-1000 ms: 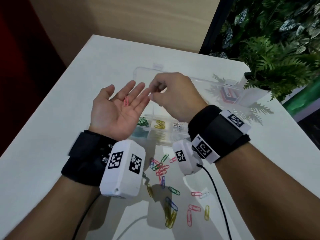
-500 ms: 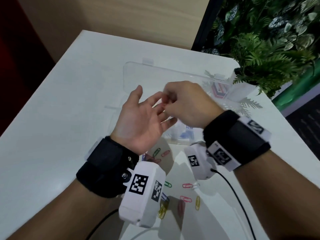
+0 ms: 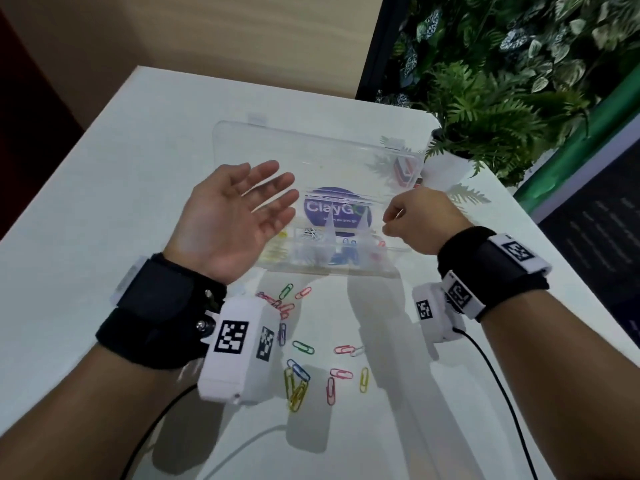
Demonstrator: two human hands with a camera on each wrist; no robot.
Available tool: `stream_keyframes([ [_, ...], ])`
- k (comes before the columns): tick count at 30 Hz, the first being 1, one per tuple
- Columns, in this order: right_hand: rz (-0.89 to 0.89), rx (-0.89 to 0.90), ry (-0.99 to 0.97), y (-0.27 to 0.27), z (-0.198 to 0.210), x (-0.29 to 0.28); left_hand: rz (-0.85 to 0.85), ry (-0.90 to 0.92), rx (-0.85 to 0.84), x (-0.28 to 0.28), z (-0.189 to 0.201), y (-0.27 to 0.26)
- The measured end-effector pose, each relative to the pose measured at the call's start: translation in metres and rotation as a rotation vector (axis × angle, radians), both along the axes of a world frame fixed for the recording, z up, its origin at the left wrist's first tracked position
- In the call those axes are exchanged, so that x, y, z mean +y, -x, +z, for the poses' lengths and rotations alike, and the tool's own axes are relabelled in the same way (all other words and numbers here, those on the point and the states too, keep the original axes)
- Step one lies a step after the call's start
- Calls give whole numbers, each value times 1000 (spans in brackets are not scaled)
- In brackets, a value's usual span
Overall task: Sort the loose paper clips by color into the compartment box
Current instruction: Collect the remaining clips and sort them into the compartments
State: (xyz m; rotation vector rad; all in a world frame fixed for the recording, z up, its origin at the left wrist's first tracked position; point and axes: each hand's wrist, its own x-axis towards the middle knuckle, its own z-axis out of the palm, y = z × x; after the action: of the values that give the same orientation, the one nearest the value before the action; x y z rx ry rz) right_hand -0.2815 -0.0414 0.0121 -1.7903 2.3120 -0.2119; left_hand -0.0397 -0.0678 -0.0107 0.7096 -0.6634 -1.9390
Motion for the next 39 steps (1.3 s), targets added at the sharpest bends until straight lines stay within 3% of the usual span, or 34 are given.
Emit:
stream_keyframes([
  [3, 80, -81, 83, -8, 10, 18, 58, 88, -145, 4, 8, -14],
  [5, 164, -130, 68, -21, 14, 34, 65, 194, -374, 8, 8, -24],
  [9, 347, -43, -168, -56, 0, 49, -98, 433, -1002, 16, 0, -32],
  [12, 438, 40, -262, -84, -22, 49, -315, 651, -1641, 18, -10, -39],
  [13, 455, 80, -277, -92, -28, 48, -385, 706, -1784, 21, -12, -41],
  [15, 488, 184, -299, -107, -35, 46, -508, 757, -1918, 28, -15, -42],
  [21, 543, 291, -338, -124, -37, 51, -704, 877, -2034, 45, -23, -21],
  [25, 542, 120, -261, -109, -31, 58, -759, 941, -1866, 50, -22, -6],
  [28, 465, 39, -266, -86, -22, 68, -700, 851, -1790, 50, -19, -7],
  [34, 377, 260, -532, -64, -25, 93, -782, 803, -1936, 59, -20, -18],
  [39, 351, 112, -344, -89, -42, 96, -791, 893, -1814, 83, -22, 11],
])
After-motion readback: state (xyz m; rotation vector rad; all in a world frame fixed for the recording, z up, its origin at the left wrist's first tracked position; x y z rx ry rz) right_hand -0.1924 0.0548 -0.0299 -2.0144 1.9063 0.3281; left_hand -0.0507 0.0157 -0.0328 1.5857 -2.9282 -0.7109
